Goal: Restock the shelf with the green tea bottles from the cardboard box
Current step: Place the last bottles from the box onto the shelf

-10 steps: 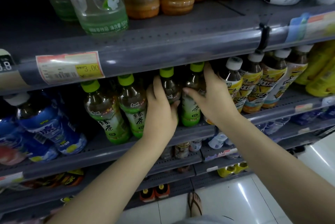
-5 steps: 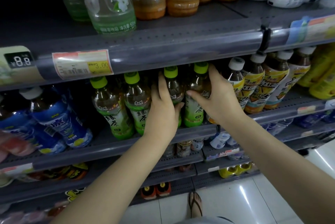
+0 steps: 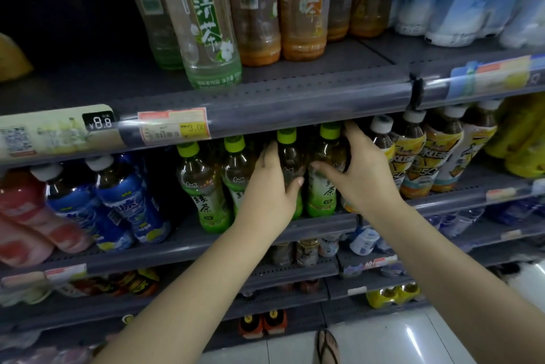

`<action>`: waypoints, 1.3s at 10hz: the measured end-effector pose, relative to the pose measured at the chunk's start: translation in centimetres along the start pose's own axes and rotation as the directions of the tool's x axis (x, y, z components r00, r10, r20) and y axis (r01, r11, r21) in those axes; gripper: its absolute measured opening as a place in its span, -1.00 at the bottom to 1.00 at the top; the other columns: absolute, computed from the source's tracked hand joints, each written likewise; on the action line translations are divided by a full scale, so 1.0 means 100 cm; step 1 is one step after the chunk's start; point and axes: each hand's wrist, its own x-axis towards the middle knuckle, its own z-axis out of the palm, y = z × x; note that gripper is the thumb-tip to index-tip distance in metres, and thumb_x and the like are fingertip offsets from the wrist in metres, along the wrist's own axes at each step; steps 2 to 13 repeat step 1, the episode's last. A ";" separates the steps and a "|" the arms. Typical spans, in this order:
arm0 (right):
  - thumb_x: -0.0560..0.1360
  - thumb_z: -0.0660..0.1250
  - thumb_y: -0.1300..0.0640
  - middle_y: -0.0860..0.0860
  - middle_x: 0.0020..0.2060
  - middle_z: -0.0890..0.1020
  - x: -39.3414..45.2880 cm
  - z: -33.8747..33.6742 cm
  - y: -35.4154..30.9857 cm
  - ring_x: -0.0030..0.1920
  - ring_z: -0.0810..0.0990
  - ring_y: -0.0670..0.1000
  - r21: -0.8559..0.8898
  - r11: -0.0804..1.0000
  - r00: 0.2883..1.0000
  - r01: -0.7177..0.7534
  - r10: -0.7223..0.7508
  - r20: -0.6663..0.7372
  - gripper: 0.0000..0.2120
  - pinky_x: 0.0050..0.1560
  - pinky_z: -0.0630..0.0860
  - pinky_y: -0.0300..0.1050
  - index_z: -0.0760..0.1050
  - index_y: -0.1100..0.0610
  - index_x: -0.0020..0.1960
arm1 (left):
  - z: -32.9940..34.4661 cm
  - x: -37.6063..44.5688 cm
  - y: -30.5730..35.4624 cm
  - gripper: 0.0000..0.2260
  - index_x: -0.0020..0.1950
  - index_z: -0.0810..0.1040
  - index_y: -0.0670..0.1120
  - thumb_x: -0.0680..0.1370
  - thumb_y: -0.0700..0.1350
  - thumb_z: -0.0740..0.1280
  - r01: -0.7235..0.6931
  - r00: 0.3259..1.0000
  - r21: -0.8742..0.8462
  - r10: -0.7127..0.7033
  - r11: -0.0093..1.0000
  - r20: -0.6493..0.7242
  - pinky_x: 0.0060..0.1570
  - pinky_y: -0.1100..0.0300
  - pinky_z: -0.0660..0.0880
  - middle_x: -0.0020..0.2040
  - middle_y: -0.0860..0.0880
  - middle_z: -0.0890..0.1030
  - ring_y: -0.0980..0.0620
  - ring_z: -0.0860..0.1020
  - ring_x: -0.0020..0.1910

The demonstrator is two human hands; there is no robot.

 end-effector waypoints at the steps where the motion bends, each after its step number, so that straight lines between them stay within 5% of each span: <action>1: 0.40 0.45 -0.05 0.05 0.30 0.48 -0.013 -0.006 -0.004 0.28 0.46 0.04 0.011 1.000 1.000 0.005 -0.004 -0.006 -0.27 0.18 0.40 -0.22 0.21 0.10 0.45 | -0.008 -0.015 0.001 -0.35 0.54 0.02 -0.04 0.56 0.00 0.29 -0.018 1.000 -0.032 0.017 0.999 -0.023 0.22 0.37 0.11 0.54 -0.05 0.18 0.03 0.25 0.46; 13: 0.40 0.45 -0.05 0.05 0.30 0.48 -0.013 -0.006 -0.004 0.28 0.46 0.04 0.011 1.000 1.000 0.005 -0.004 -0.006 -0.27 0.18 0.40 -0.22 0.21 0.10 0.45 | -0.008 -0.015 0.001 -0.35 0.54 0.02 -0.04 0.56 0.00 0.29 -0.018 1.000 -0.032 0.017 0.999 -0.023 0.22 0.37 0.11 0.54 -0.05 0.18 0.03 0.25 0.46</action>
